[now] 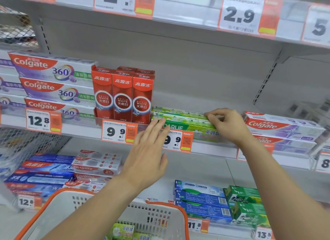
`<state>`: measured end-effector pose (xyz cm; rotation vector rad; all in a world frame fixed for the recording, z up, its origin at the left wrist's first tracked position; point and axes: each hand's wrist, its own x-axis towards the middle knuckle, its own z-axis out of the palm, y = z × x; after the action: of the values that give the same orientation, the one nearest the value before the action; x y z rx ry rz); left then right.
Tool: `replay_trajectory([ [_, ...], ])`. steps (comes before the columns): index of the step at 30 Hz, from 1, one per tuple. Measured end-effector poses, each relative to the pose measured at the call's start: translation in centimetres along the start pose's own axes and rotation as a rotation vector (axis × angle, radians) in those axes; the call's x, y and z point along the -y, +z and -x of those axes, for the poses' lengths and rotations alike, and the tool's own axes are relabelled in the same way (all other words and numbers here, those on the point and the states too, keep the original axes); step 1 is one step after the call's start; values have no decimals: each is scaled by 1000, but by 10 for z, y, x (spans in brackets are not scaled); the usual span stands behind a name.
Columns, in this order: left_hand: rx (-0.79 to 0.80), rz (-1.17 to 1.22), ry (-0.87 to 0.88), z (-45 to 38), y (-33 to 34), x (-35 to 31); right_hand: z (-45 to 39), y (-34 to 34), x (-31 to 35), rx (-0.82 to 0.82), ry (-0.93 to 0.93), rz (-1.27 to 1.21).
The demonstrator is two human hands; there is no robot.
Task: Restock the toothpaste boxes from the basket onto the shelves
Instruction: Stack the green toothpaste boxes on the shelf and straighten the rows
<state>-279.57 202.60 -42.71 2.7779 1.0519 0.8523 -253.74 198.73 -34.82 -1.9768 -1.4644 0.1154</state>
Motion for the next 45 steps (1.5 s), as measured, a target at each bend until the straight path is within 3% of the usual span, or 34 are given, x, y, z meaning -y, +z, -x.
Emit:
replay_trajectory([
  [9,8,64,26,10,3,6,6,6,-2,-63,-13,101],
  [12,-84,182,45,21,-1,7,19,11,14,-296,-198,182],
  [14,-122,260,16,31,-4,11,39,20,45,-447,-403,69],
  [15,-92,294,-32,39,-2,16,51,30,61,-438,-476,-1],
  [16,-32,315,-92,49,1,24,64,43,76,-363,-519,-59],
  [18,137,302,-212,79,15,44,89,83,95,-49,-493,-83],
  [22,653,134,-454,188,58,90,135,188,81,646,-229,174],
  [24,870,49,-489,245,69,104,167,236,65,814,-95,130],
  [30,1183,17,-607,349,77,116,273,322,29,1109,143,112],
  [38,1193,112,-624,354,79,126,321,344,13,1483,201,105],
  [42,1153,273,-730,343,69,133,321,348,8,1488,302,2],
  [45,1038,418,-840,330,54,145,313,344,2,1432,499,-206],
])
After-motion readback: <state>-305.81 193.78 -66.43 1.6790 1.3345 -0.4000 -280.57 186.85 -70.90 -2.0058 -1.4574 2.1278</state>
